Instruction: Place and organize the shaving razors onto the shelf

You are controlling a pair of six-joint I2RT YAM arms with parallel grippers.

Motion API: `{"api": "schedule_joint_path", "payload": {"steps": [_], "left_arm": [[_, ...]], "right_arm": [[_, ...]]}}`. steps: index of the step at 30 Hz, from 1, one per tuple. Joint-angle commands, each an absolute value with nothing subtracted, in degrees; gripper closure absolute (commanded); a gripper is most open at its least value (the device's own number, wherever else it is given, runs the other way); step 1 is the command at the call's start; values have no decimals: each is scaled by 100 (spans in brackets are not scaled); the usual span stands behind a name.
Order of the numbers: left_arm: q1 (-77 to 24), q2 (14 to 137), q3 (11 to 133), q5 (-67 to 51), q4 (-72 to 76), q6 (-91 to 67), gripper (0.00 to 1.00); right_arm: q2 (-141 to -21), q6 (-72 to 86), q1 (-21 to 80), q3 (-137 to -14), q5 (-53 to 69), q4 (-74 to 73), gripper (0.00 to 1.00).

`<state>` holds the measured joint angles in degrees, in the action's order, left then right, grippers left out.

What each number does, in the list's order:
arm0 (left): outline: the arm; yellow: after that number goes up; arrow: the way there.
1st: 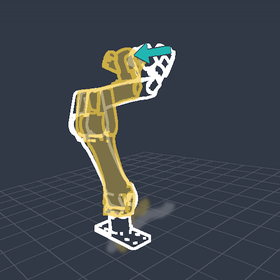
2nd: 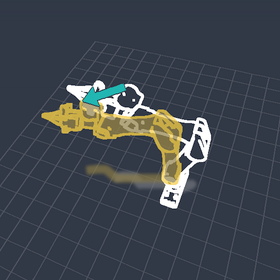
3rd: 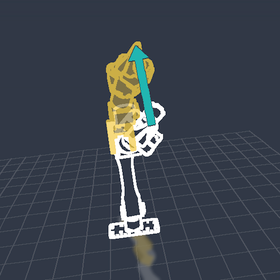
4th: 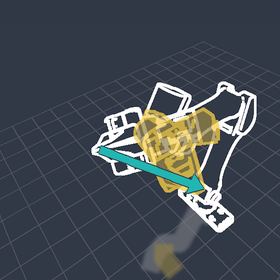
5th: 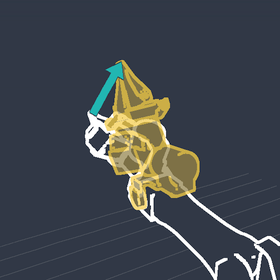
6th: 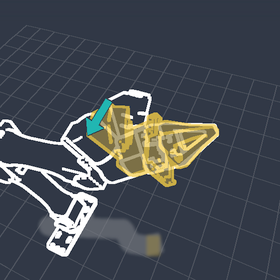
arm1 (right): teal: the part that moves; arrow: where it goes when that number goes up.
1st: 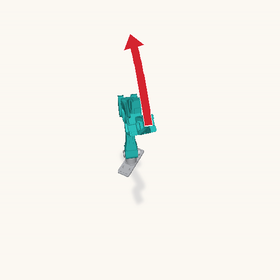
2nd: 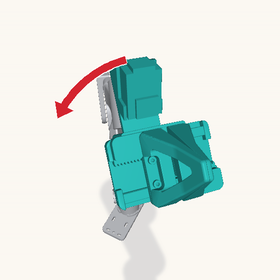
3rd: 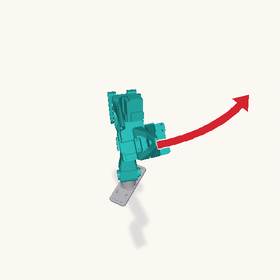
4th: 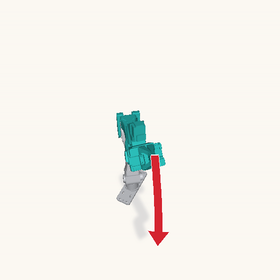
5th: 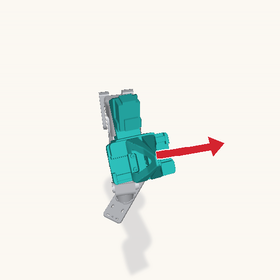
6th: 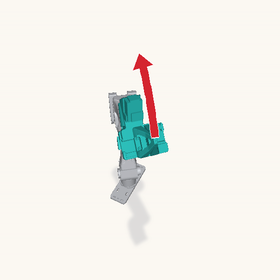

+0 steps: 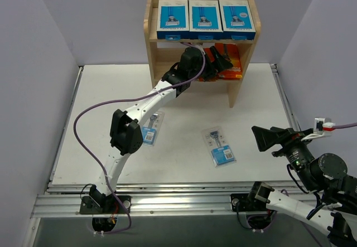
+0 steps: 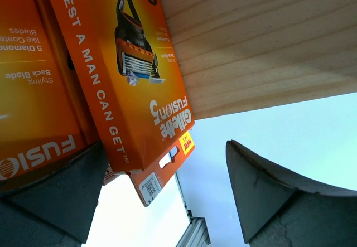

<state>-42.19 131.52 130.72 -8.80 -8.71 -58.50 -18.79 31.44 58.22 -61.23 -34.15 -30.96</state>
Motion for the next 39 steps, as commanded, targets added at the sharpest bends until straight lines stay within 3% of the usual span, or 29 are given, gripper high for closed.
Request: {"api": "schedule_joint_path", "payload": {"steps": [1,20,39], "left_arm": [[-4324,13095,13859,-809,-1177,-4834,6],[-4702,13350,14783,-264,-1564,-3560,6],[-4755,12779,14309,0,-1205,-3331,6]], "right_arm": [[-1828,3182,5880,-6082,-3568,-2856,4],[-1679,3261,5977,-6021,-3735,-3014,4],[-1538,3357,6135,-5959,-3937,-3085,4]]}}
